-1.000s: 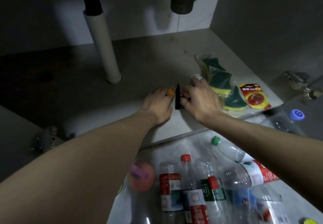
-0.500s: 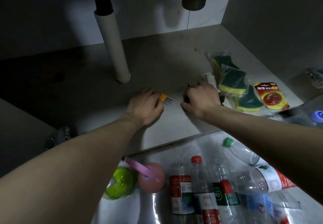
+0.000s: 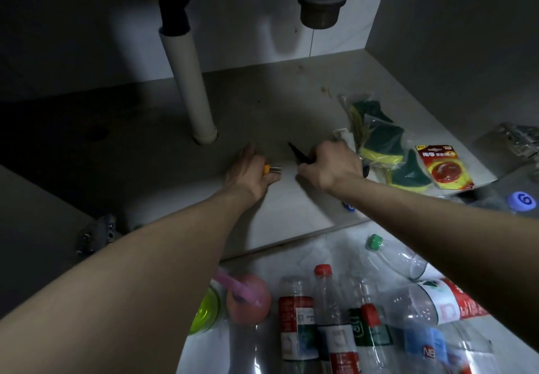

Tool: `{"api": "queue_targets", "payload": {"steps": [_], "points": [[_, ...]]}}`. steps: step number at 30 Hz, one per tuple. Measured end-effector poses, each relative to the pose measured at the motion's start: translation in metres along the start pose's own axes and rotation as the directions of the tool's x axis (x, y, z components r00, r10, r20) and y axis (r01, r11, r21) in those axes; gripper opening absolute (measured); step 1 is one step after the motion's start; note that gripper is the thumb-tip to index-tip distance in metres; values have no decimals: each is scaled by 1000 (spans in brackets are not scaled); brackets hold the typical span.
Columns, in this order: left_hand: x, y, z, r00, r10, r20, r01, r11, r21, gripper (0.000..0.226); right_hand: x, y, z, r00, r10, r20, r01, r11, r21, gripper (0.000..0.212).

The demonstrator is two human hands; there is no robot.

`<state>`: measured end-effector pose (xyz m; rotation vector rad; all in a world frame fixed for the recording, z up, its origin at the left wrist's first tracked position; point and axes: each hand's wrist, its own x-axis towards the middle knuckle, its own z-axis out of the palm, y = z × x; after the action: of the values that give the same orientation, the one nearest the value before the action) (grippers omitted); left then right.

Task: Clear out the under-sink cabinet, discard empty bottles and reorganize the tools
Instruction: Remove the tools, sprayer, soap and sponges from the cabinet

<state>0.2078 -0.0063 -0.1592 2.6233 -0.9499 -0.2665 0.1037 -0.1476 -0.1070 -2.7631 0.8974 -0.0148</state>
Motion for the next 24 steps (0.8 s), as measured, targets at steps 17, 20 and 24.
{"api": "queue_targets", "payload": {"steps": [17,20,24], "points": [[-87,315,18,917,397,-47,-359,766,-533,15,-197,225,-129,903,361,233,-423,651,630,26],[-120,355,60,917,385,101,-238,733,-637,24,-241,264,-121,860,452,237,-467,509,723,34],[-148,373,118,876,369,310,-69,733,-677,30,-296,308,-89,805,535,256,-505,394,767,34]]}}
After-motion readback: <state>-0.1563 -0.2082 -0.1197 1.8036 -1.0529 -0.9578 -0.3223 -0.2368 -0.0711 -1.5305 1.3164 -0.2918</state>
